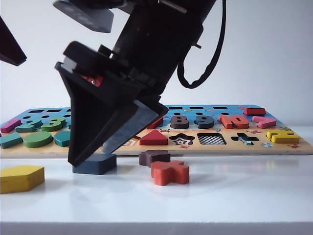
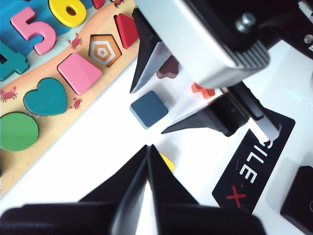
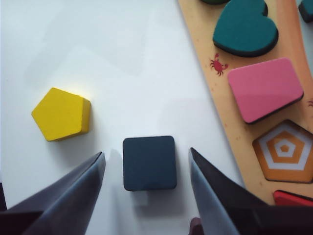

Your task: Insert the cube into the slot.

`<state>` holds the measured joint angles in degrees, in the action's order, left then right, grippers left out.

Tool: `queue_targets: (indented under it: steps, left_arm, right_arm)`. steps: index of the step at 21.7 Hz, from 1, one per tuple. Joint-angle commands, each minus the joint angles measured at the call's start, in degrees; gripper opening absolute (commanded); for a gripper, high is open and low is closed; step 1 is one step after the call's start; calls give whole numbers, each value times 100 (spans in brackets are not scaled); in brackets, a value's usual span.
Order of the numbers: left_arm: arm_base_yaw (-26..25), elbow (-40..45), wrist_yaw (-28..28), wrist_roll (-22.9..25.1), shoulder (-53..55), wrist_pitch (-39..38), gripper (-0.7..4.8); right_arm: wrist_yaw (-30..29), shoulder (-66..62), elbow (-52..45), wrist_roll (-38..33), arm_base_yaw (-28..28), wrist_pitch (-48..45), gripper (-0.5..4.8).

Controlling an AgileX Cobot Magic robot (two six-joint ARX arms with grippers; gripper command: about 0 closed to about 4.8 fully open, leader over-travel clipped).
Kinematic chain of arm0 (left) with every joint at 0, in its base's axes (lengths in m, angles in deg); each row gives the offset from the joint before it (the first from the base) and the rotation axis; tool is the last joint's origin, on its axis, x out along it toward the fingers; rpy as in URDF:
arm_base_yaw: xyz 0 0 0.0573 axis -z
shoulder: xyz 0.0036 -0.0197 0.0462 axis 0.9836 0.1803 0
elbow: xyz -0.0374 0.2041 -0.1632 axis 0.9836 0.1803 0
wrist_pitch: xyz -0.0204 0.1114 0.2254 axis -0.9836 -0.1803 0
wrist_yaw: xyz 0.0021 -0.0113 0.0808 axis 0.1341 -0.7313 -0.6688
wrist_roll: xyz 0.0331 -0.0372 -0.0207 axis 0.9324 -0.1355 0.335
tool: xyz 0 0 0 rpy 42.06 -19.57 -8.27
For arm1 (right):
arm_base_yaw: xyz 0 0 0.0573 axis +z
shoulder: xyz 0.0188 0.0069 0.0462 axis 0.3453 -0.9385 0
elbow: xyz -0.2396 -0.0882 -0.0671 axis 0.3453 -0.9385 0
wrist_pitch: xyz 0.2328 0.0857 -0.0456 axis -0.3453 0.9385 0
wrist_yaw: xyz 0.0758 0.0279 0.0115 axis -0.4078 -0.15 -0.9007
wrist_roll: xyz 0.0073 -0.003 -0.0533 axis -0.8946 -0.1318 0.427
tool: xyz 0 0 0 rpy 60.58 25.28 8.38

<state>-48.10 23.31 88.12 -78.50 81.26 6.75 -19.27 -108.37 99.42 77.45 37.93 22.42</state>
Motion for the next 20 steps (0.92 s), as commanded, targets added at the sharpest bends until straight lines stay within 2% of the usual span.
queue_targets:
  steps: [1, 12, 17, 20]
  left_arm:
    - [0, -26, -96, 28, -13, 26, 17]
    - [2, -26, -96, 81, -11, 177, 17]
    - [2, -26, -94, 87, -11, 177, 17]
    - [2, -26, -96, 87, -11, 225, 17]
  right_arm:
    - [-33, -52, 20, -15, 2, -37, 306]
    - [61, -68, 20, -13, 0, -37, 241]
    - [168, -70, 20, -13, -39, -35, 170]
    - [181, -70, 20, -15, -39, -35, 164]
